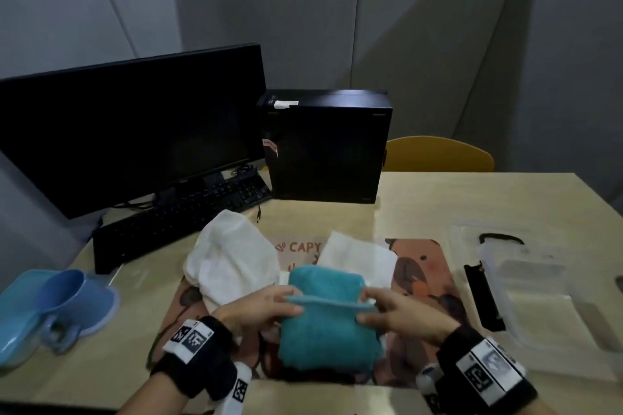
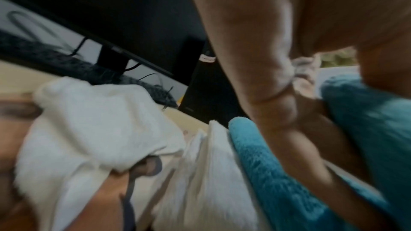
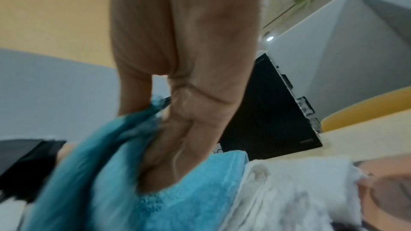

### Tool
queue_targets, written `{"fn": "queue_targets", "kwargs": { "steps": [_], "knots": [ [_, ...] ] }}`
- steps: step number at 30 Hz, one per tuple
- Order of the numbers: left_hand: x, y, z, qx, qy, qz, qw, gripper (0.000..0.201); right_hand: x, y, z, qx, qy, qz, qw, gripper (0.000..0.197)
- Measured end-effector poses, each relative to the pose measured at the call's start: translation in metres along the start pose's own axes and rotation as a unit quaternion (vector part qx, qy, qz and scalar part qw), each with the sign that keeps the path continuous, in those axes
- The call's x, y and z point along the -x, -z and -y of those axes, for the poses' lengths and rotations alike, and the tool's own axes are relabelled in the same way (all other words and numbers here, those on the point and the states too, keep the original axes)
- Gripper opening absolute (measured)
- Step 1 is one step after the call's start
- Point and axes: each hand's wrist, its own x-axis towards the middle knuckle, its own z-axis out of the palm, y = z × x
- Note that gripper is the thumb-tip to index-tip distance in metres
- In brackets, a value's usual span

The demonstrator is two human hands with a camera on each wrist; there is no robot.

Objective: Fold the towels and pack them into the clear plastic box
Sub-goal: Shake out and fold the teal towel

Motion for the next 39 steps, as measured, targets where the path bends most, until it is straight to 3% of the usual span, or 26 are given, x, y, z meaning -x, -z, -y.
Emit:
{"fn": "queue_targets", "kwargs": {
  "steps": [2, 3, 6, 10, 13, 19, 21, 23, 24, 28, 31, 34, 37, 39],
  "knots": [
    [-0.006, 0.000, 0.013, 0.095, -0.004, -0.091, 0.991, 0.050, -0.010, -0.001, -0.003, -0.097, -0.009, -0.095, 0.991, 0.012],
    [-0.007, -0.004, 0.016, 0.103, -0.003, -0.118, 0.988, 0.053, -0.016, -0.002, -0.008, -0.094, -0.026, -0.115, 0.989, 0.018],
    [-0.010, -0.015, 0.019, 0.099, -0.032, -0.161, 0.982, 0.035, -0.028, -0.009, -0.022, -0.036, -0.069, -0.121, 0.990, 0.033],
    [-0.016, -0.017, 0.005, 0.129, -0.135, -0.252, 0.950, 0.036, -0.033, -0.010, -0.011, -0.153, 0.006, -0.225, 0.962, 0.033],
    [-0.023, -0.018, 0.002, 0.115, -0.128, -0.267, 0.948, 0.038, -0.039, -0.009, -0.002, -0.151, 0.014, -0.263, 0.953, 0.030],
    [-0.004, -0.010, -0.024, -0.050, -0.183, -0.241, 0.952, 0.015, -0.020, -0.001, 0.020, -0.093, 0.081, -0.228, 0.966, 0.005],
    [0.006, -0.010, -0.045, -0.173, -0.208, -0.307, 0.912, 0.013, -0.013, 0.006, 0.042, -0.100, 0.111, -0.234, 0.961, 0.005],
    [0.017, -0.018, -0.071, -0.242, -0.259, -0.401, 0.844, 0.013, -0.009, 0.012, 0.068, -0.122, 0.150, -0.258, 0.947, 0.008],
    [0.022, -0.025, -0.085, -0.233, -0.289, -0.406, 0.835, 0.013, -0.007, 0.015, 0.081, -0.136, 0.173, -0.265, 0.939, 0.009],
    [0.038, -0.050, -0.125, -0.132, -0.325, -0.275, 0.895, 0.040, 0.002, 0.018, 0.128, -0.164, 0.254, -0.187, 0.935, 0.026],
    [0.038, -0.049, -0.138, -0.081, -0.364, -0.275, 0.886, 0.033, 0.003, 0.017, 0.148, -0.161, 0.297, -0.192, 0.921, 0.034],
    [0.038, -0.044, -0.144, 0.001, -0.366, -0.261, 0.893, 0.016, 0.006, 0.018, 0.154, -0.104, 0.320, -0.222, 0.915, 0.033],
    [0.038, -0.040, -0.144, 0.050, -0.348, -0.239, 0.905, 0.019, 0.010, 0.012, 0.153, 0.002, 0.325, -0.234, 0.916, 0.039],
    [0.038, -0.038, -0.143, 0.059, -0.339, -0.231, 0.910, 0.022, 0.009, 0.005, 0.152, 0.106, 0.309, -0.283, 0.902, 0.043]
  ]
}}
